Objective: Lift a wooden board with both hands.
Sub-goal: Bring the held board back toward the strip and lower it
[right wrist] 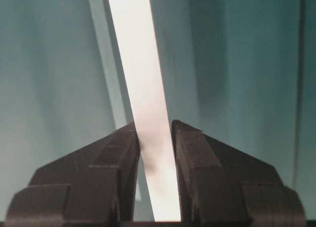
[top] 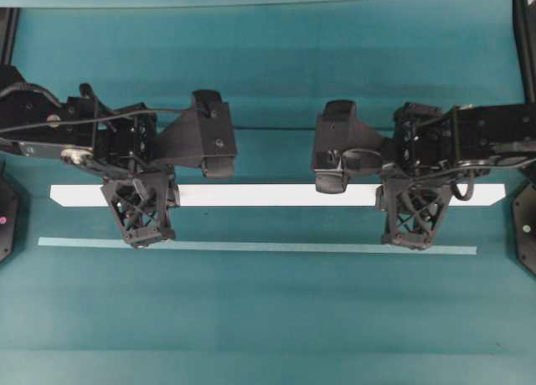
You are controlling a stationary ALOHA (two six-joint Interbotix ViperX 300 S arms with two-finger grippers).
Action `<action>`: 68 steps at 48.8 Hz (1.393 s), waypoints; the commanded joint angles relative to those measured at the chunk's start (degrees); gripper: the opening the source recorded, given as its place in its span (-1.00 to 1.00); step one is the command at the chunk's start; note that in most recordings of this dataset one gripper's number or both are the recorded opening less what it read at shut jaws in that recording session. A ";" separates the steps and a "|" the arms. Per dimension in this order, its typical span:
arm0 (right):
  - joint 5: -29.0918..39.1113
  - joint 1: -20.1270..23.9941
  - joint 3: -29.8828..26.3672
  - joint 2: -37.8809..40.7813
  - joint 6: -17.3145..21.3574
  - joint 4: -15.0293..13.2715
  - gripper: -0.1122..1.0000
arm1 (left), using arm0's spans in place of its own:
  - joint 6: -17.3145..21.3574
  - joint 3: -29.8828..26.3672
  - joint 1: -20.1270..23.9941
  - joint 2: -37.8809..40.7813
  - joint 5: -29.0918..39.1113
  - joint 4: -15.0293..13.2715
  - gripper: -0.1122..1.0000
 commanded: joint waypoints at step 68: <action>-23.55 3.34 11.78 10.90 -2.11 3.43 -0.41 | -3.08 19.51 1.49 5.36 -28.83 0.18 -0.47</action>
